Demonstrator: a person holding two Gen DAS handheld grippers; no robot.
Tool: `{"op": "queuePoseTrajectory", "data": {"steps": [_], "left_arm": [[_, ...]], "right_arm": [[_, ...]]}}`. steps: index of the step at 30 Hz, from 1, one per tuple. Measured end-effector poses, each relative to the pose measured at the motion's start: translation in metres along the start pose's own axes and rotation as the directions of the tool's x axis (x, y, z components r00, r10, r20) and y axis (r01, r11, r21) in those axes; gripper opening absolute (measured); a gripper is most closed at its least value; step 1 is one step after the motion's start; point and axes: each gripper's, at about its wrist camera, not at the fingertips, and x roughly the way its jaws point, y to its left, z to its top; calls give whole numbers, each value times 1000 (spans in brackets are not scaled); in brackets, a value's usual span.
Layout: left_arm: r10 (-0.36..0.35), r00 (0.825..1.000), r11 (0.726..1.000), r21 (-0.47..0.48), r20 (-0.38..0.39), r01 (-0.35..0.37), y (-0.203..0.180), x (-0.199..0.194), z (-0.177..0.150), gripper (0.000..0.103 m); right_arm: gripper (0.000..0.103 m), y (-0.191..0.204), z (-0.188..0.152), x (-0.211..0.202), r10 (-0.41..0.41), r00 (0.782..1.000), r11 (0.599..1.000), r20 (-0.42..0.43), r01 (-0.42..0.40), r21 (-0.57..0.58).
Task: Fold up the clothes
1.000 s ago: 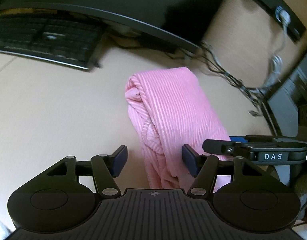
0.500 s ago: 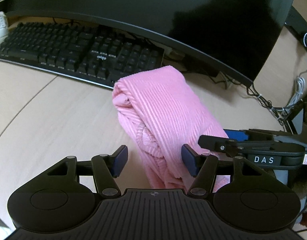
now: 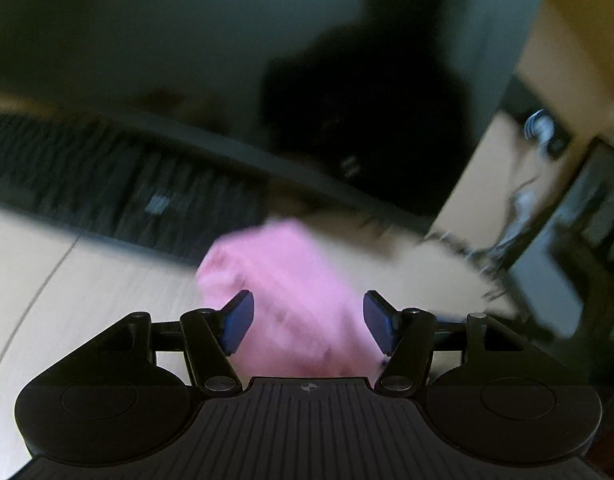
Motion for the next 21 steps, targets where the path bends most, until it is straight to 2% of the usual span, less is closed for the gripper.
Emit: {"op": "queuePoseTrajectory", "data": {"steps": [2,5,6,8,10,13,17,20,21], "left_arm": [[-34,999,999,14,1,34,2,15,12,67],[-24,998,1000,-10,-59,23,18,52,15,65],[-14,996,1000,-27,-91,11,26,66,13,64],[13,988,998,-53,-152,-21,39,86,4,59],[4,987,999,-53,-159,-12,46,91,-5,59],[-11,989,999,-45,-144,5,48,91,-7,59],[-12,992,997,-75,-129,2,51,81,-3,59],[7,994,998,-55,-111,-13,45,60,-5,60],[6,994,999,-51,-111,-12,43,55,-7,60]], "right_arm": [[77,13,2,4,12,1000,999,-17,-12,-38],[76,33,1,20,47,995,994,-87,-55,-99],[77,40,-3,31,43,991,990,-130,-59,-126],[79,46,-7,39,17,989,987,-145,-40,-155],[82,51,-10,46,-10,989,983,-150,-17,-181],[82,42,-4,41,20,988,990,-152,-40,-132],[84,21,10,11,80,988,996,-131,-84,-22],[95,-5,16,-11,89,992,992,-87,-80,95],[102,-15,17,-15,97,992,985,-79,-85,151]]}}
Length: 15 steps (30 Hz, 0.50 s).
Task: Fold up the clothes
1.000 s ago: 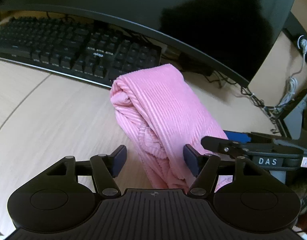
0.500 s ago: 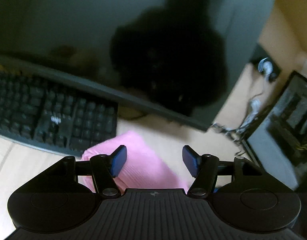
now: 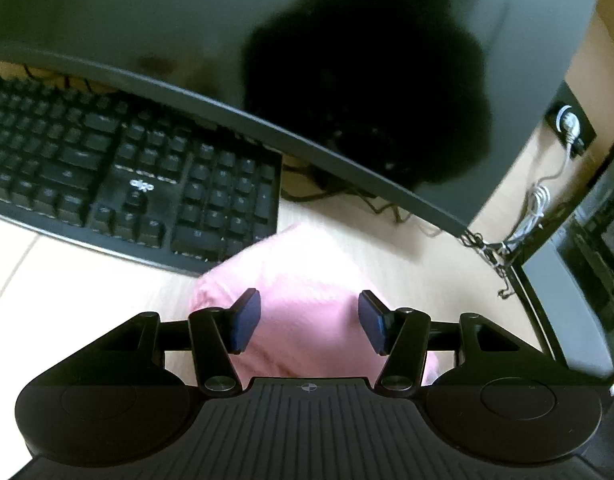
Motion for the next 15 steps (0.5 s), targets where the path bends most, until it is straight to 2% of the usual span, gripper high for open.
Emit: {"op": "queuePoseTrajectory", "data": {"steps": [3,5,6,7,11,15], "left_arm": [[8,1000,1000,13,-13,-7,0,-4,-12,60],[17,1000,1000,11,-17,-17,3,-1,-16,63],[16,1000,1000,0,-16,-16,6,0,-17,63],[16,1000,1000,-11,-16,-16,8,2,-18,63],[47,999,999,27,-1,-47,7,9,-22,66],[88,996,995,40,10,-88,11,9,-19,74]], "right_arm": [[102,-28,-2,10,8,999,988,-32,-4,151],[84,-37,-12,29,12,997,983,-79,3,184],[68,-34,-15,37,17,995,984,-99,1,179],[65,-27,-18,43,24,993,986,-118,-3,169],[65,17,-17,51,11,995,1000,-101,-12,-8],[65,24,-22,54,22,996,998,-91,-26,-51]]}}
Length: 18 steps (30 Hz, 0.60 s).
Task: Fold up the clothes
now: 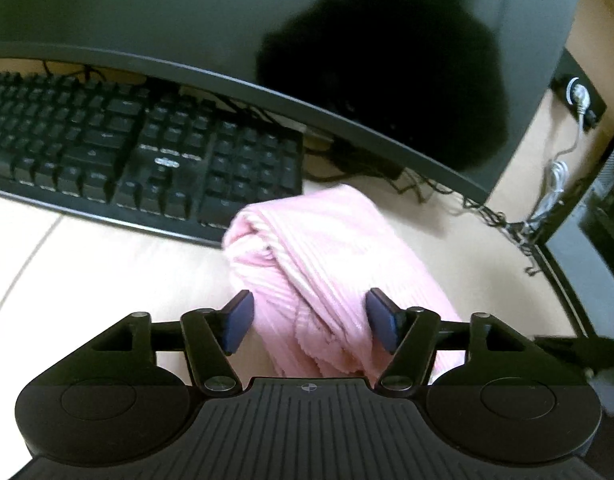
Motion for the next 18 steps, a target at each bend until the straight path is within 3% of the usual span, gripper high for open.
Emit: {"op": "queuePoseTrajectory", "data": {"steps": [2,6,8,12,15,18], "left_arm": [[14,1000,1000,12,-1,-14,0,0,1,77],[54,999,997,48,6,-54,-7,-3,2,76],[65,998,996,54,7,-65,-10,-5,2,76],[65,998,997,48,4,-65,-8,-5,2,76],[55,998,997,54,-3,-55,-7,-3,3,77],[58,998,997,51,-5,-58,-7,-2,2,78]], "right_arm": [[65,0,-1,-11,4,1000,1000,26,-4,-20],[83,0,-1,-36,-38,988,994,152,52,-91],[84,0,2,-38,-57,979,992,194,78,-103],[84,-4,3,-5,-104,990,989,95,113,-98],[98,-10,3,16,-128,990,990,51,131,-60],[103,-13,7,24,-136,990,989,38,138,-45]]}}
